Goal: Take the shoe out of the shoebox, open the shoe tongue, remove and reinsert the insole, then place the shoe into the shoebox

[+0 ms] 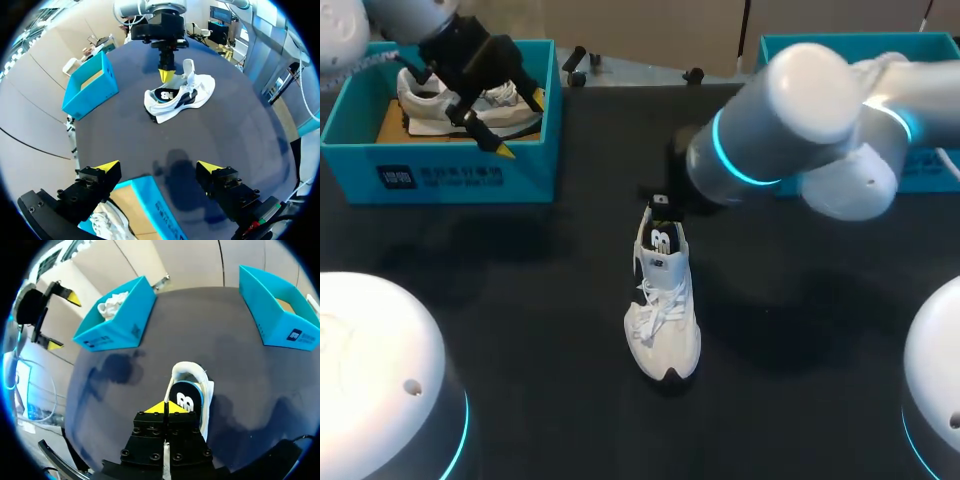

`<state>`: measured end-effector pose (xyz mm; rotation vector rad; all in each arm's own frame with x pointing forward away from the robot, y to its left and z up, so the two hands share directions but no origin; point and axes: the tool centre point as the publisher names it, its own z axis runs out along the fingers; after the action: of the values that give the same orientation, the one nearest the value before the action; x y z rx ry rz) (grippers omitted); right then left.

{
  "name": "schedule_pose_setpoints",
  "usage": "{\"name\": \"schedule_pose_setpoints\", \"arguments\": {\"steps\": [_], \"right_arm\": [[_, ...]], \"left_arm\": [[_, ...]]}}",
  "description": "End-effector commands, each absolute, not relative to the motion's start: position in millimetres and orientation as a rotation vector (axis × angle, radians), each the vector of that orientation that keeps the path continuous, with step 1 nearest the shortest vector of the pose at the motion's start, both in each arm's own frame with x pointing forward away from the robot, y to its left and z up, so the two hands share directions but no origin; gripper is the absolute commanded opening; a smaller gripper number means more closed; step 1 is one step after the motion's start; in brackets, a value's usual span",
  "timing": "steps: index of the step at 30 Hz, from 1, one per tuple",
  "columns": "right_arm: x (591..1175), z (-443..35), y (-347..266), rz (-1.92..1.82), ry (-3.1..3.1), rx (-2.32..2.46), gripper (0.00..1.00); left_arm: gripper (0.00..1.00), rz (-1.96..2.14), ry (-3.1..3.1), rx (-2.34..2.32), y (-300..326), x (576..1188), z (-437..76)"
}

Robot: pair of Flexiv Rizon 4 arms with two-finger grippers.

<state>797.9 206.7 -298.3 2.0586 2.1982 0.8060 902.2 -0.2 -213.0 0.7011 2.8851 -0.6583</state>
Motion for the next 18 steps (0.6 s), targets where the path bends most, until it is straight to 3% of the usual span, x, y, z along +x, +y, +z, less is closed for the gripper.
{"name": "schedule_pose_setpoints", "arguments": {"steps": [1, 18], "right_arm": [[791.6, -306.4, 213.2, 0.582, 2.036, 2.061, 0.00], [782.9, -328.9, 197.7, 0.393, 2.062, 2.167, 0.00]], "left_arm": [[1.00, -0.655, 2.885, 0.702, -0.1, 901.6, -213.2], [1.00, -0.655, 2.885, 0.702, -0.1, 901.6, -213.2]]}}
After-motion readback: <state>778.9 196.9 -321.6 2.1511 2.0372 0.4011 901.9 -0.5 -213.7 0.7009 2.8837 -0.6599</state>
